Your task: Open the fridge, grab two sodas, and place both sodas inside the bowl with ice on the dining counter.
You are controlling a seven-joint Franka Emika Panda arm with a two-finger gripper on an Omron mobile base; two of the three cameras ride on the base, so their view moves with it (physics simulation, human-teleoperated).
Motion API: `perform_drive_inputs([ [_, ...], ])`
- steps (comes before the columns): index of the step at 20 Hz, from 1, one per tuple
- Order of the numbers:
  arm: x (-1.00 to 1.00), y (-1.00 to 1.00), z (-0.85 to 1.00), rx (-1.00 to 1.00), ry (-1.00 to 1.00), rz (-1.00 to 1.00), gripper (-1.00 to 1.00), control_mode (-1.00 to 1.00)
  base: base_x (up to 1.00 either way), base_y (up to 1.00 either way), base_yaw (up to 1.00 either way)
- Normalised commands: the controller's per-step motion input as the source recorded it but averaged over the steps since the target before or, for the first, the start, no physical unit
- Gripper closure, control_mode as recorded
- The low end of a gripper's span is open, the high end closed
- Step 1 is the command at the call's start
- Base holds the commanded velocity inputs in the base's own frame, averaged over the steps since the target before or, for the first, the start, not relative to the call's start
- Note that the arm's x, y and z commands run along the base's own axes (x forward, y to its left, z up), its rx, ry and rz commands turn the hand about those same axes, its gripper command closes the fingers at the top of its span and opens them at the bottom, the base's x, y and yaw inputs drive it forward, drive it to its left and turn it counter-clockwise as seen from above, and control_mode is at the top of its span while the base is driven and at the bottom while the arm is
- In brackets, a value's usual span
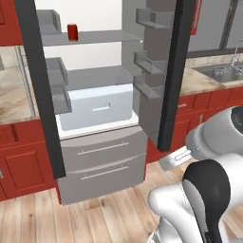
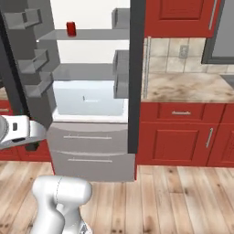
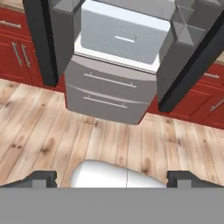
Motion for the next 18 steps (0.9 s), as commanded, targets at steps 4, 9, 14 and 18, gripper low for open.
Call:
perform_drive_inputs([
  [4, 0.00, 0.00, 0.00, 0.00, 0.00, 0.00, -1.00, 1.00, 1.00, -0.26, 0.01],
  [9, 0.00, 0.00, 0.00, 0.00, 0.00, 0.00, -1.00, 1.00, 1.00, -0.19, 0.01],
  [14, 0.00, 0.00, 0.00, 0.00, 0.00, 0.00, -1.00, 1.00, 0.93, -0.01, 0.00],
  [18, 0.00, 0.00, 0.00, 0.00, 0.00, 0.00, -1.00, 1.00, 0.72, 0.02, 0.00],
])
